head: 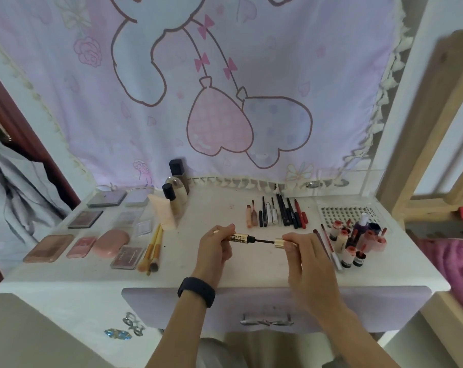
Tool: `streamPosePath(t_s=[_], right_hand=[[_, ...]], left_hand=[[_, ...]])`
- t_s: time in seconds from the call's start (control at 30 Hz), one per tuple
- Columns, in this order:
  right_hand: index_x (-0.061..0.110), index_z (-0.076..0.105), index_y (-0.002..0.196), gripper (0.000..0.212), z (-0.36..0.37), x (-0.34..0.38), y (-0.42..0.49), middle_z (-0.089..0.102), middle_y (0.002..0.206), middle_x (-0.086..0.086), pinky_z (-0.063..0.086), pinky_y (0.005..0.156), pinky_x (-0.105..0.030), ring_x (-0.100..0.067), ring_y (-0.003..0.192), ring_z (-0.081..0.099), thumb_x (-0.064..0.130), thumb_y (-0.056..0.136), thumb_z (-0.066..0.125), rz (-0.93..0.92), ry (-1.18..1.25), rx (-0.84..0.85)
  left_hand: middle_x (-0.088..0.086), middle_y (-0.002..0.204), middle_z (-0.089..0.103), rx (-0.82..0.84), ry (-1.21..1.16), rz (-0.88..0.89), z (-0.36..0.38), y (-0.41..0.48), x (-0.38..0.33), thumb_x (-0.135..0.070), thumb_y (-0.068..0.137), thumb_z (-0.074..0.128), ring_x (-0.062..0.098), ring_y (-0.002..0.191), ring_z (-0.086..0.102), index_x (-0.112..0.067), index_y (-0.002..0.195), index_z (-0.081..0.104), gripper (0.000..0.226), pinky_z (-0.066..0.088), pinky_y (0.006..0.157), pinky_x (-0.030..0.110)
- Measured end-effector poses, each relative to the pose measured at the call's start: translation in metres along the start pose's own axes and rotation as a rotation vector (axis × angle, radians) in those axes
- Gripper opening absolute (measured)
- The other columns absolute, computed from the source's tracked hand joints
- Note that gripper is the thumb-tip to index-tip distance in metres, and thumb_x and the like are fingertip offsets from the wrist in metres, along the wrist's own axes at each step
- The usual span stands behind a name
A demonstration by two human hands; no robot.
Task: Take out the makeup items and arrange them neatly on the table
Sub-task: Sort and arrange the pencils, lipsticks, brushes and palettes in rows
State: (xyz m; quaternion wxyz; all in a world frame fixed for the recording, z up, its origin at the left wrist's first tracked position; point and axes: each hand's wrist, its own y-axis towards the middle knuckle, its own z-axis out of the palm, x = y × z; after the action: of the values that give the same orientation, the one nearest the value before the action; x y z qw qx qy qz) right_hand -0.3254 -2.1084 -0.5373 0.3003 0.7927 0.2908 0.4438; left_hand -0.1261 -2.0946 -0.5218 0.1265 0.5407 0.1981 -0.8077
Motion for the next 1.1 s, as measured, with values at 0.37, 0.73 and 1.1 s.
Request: streamPosePath(t_s=[0.37,0.73,1.1], right_hand=[[0.017,0.061,0.107,0.020,-0.049,0.017,0.016,0.058,0.081,0.014,0.040,0.062,-0.012,-0.007,0.071,0.055,0.030,0.102,0.047,0.161,0.072,0.011],[0.027,0.063,0.101,0.017,-0.059,0.022,0.019,0.067,0.078,0.001,0.053,0.059,-0.025,-0.013,0.063,0.061,0.037,0.101,0.050,0.531,0.427,-0.086],[-0.003,0.067,0.113,0.033,-0.054,0.012,-0.011,0.076,0.103,-0.017,0.061,0.070,-0.027,-0.024,0.088,0.076,0.010,0.083,0.073,1.135,1.185,-0.107]], left_hand=[[-0.007,0.053,0.026,0.142,-0.095,0.034,0.002,-0.006,-0.043,-0.010,0.093,0.061,0.008,0.043,0.022,-0.020,0.057,0.050,0.038,0.022,0.048,0.018],[-0.004,0.060,0.040,0.071,-0.096,-0.082,0.015,-0.031,-0.041,-0.031,0.096,0.061,0.011,0.051,0.029,-0.017,0.086,0.061,0.018,0.024,0.053,0.024],[0.003,0.108,0.076,0.242,0.067,-0.218,0.040,-0.059,0.000,-0.028,0.101,0.052,0.011,0.067,0.061,-0.011,0.118,0.068,0.030,0.040,0.064,0.027]])
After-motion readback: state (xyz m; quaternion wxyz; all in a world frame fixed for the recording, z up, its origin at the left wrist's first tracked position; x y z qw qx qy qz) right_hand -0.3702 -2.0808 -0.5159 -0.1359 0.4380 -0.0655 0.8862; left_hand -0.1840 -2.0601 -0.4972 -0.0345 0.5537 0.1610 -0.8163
